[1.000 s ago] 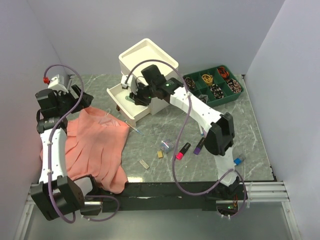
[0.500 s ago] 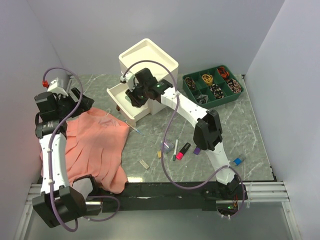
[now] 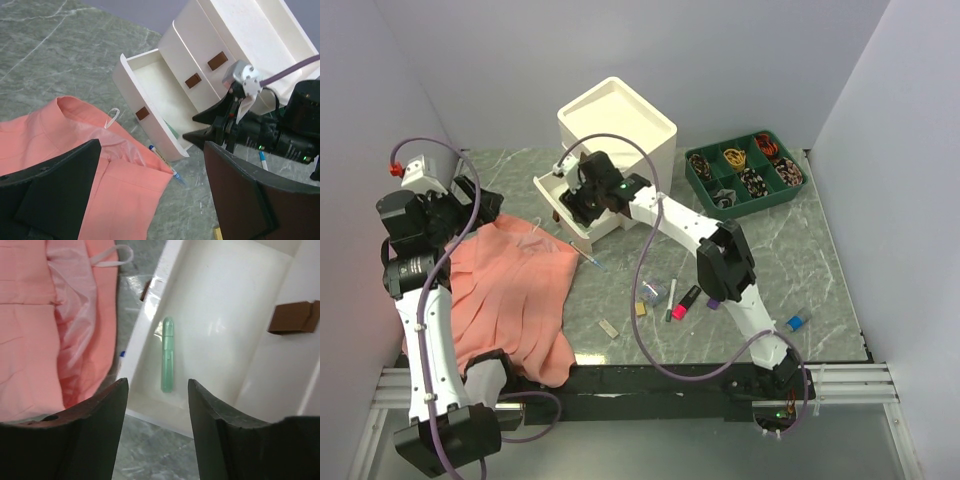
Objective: Sort the stationery into containers
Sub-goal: Place the stationery in the drawer, then pick up the stationery from the center of the board.
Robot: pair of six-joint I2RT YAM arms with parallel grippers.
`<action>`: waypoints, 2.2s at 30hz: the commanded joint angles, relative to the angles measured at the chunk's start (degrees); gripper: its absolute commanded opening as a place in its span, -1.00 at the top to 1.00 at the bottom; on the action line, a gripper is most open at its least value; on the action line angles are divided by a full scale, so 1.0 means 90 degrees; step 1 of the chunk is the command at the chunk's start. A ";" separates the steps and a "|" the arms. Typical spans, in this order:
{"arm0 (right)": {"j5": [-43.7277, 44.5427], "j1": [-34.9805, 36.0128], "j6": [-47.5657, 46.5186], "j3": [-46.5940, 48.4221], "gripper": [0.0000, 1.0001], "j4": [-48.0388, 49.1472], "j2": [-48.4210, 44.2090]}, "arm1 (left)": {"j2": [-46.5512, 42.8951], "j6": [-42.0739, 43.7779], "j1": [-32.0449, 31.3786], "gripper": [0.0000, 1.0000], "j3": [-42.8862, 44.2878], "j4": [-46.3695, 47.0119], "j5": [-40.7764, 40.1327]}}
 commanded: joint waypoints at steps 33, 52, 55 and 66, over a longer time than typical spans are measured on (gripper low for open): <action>-0.1182 0.1266 -0.5541 -0.6421 -0.14 -0.0833 -0.3903 | -0.1299 -0.0307 0.0033 -0.99 -0.0806 0.0297 0.0181; -0.0596 0.1295 -0.5199 -0.6137 -0.15 -0.0520 -0.3288 | -0.1319 -0.0512 0.0042 -0.99 -0.1070 0.0492 0.0425; -0.0586 0.1295 -0.5092 -0.6060 -0.16 -0.0510 -0.3151 | -0.1318 -0.0522 0.0042 -0.99 -0.1089 0.0502 0.0425; -0.0917 0.1305 -0.4975 -0.5640 0.44 -0.1065 -0.3218 | -0.1289 -0.0561 0.0042 -0.99 -0.1139 0.0511 0.0484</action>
